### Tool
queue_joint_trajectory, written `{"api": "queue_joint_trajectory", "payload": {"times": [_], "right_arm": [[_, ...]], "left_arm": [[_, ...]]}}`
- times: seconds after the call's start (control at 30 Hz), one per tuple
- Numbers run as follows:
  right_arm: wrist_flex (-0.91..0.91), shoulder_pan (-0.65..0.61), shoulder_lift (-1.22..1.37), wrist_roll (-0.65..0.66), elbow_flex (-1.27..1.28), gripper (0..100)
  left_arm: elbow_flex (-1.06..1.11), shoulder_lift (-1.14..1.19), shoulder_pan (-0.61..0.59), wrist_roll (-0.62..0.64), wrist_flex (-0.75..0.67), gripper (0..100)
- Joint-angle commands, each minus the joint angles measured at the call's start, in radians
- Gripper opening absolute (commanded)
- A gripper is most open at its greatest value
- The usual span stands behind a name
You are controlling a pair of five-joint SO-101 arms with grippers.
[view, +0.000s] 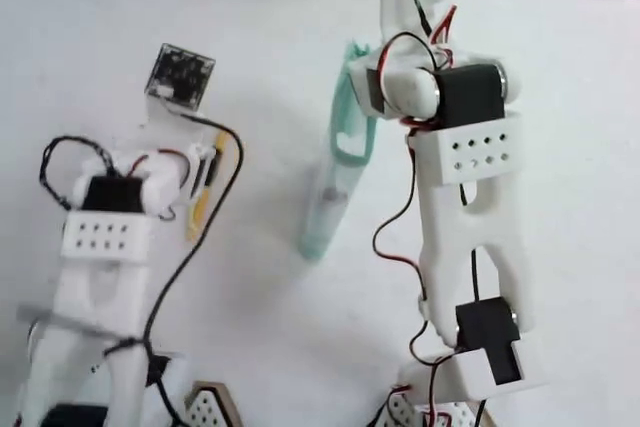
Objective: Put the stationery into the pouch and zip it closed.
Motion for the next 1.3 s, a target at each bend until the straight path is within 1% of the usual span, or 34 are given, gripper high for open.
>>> {"api": "queue_joint_trajectory", "payload": {"times": [0.0, 0.17, 0.27, 0.3, 0.4, 0.47, 0.6, 0.77, 0.9, 0.97, 1.27], "right_arm": [[0.024, 0.021, -0.008, -0.003, -0.002, 1.9], [0.021, 0.03, -0.007, -0.003, 0.005, 1.9], [0.022, 0.031, -0.007, -0.003, 0.005, 1.9], [0.022, 0.031, -0.007, -0.003, 0.005, 1.9], [0.024, 0.035, -0.007, -0.003, 0.005, 1.9], [0.024, 0.036, -0.007, -0.003, 0.005, 1.9], [0.025, 0.033, -0.007, -0.003, 0.005, 1.9], [0.025, 0.033, -0.007, -0.003, 0.006, 1.9], [0.025, 0.036, -0.007, -0.003, 0.006, 1.9], [0.025, 0.036, -0.007, -0.003, 0.006, 1.9], [0.025, 0.036, -0.005, -0.003, 0.006, 1.9]], "left_arm": [[-0.123, 0.24, 0.005, 0.009, -0.002, 20], [-0.417, 0.59, 0.008, 0.029, 0.153, 20], [-0.546, 0.762, 0.038, 0.031, 0.178, 20], [-0.582, 0.812, 0.039, 0.032, 0.178, 20], [-0.695, 0.947, 0.015, 0.095, 0.195, 18], [-0.784, 1.033, 0.001, 0.123, 0.244, 18], [-0.947, 1.175, -0.01, 0.135, 0.367, 18], [-1.079, 1.283, -0.022, 0.127, 0.44, 16], [-1.106, 1.305, -0.024, 0.127, 0.462, 7], [-1.106, 1.305, -0.024, 0.127, 0.462, 5], [-1.114, 1.3, -0.016, 0.127, 0.486, 4]]}}
